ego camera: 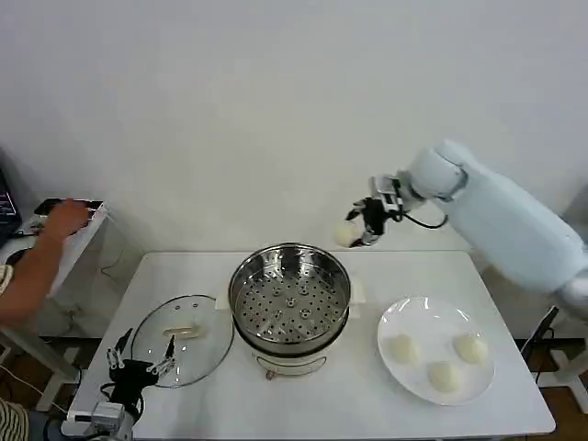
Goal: Take steamed baozi put them in steamer then cover it.
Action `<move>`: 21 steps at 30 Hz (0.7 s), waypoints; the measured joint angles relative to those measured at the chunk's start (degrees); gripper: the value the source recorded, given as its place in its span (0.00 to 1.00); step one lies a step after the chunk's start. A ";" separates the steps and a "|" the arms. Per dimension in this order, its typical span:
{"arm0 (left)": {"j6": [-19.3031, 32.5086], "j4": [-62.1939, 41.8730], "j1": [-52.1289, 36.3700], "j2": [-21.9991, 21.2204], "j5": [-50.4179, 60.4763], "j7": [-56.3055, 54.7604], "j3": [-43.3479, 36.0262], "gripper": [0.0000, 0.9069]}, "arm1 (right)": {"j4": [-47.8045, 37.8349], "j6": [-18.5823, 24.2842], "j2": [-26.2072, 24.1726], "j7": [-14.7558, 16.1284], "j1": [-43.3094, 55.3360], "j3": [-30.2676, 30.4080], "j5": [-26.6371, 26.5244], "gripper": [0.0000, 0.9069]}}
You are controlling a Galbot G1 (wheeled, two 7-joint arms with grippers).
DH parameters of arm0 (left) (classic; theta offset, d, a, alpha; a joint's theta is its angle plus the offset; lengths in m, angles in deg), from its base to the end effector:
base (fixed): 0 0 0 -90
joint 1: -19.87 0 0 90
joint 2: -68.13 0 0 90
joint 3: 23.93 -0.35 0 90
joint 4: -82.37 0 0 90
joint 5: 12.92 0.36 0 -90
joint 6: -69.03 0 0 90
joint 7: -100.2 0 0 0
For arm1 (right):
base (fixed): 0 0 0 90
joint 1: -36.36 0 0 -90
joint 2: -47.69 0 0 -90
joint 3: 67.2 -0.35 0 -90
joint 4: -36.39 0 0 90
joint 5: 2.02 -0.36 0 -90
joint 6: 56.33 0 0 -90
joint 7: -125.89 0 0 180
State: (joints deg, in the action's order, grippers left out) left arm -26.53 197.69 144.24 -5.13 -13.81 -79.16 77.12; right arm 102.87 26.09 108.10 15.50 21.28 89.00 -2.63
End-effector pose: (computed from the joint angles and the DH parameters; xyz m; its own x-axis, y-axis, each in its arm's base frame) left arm 0.1678 0.1162 -0.3204 -0.9745 -0.0634 0.2155 0.0103 0.9458 0.3246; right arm 0.5932 0.0189 -0.0219 -0.2642 -0.4853 0.8335 -0.8588 -0.2749 -0.4323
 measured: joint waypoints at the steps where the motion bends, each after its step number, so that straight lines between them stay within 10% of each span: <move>1: -0.09 0.10 0.14 -0.07 0.05 0.04 0.09 1.00 | -1.18 2.32 0.95 0.24 0.16 0.09 0.24 0.74; 21: -0.79 -0.57 1.98 -2.02 0.99 0.81 -0.08 1.00 | 1.51 34.96 8.50 -0.33 1.30 4.88 23.62 0.74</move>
State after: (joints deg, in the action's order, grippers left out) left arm -27.32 197.12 146.22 -7.15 -12.82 -78.34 77.03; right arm 104.37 61.05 116.59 15.17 22.58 93.88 21.00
